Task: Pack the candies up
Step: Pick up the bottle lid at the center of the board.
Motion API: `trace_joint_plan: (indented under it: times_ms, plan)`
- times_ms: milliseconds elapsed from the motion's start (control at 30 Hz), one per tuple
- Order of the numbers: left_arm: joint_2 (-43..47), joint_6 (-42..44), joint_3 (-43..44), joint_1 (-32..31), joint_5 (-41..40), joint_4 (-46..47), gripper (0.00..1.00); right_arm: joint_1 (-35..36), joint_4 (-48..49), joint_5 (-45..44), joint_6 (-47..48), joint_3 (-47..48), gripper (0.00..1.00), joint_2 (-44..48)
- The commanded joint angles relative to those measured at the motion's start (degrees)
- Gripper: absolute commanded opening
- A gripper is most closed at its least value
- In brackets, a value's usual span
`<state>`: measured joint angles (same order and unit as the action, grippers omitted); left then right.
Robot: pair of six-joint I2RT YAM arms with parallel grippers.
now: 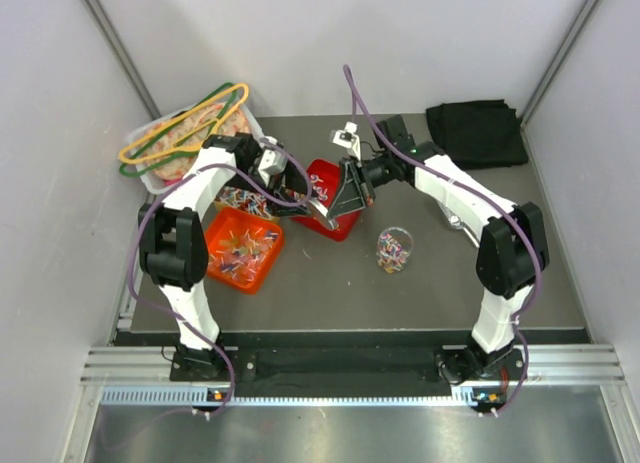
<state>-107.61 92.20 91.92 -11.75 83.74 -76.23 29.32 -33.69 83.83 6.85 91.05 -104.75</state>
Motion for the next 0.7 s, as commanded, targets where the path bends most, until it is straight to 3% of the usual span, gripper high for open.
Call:
trace_joint_plan:
  times_ms: [0, 300, 567, 667]
  plan:
    - [-0.7, -1.8, 3.6, -0.6, 12.0, -10.0, 0.59, -1.2, 6.7, 13.4, -3.8, 0.2, 0.0, -0.1]
    - [-0.1, -3.4, 4.0, -1.3, 12.0, -10.0, 0.58, -1.6, 23.1, 13.3, -17.2, -2.2, 0.0, -0.1]
    - [-0.1, -4.1, 3.8, -1.3, 12.0, -10.0, 0.43, -4.1, 27.8, 13.4, -20.5, -2.3, 0.0, -1.7]
    - [-0.1, -4.0, 3.7, -1.3, 12.0, -9.9, 0.38, -5.1, 35.6, 13.3, -26.0, -3.8, 0.0, -1.7]
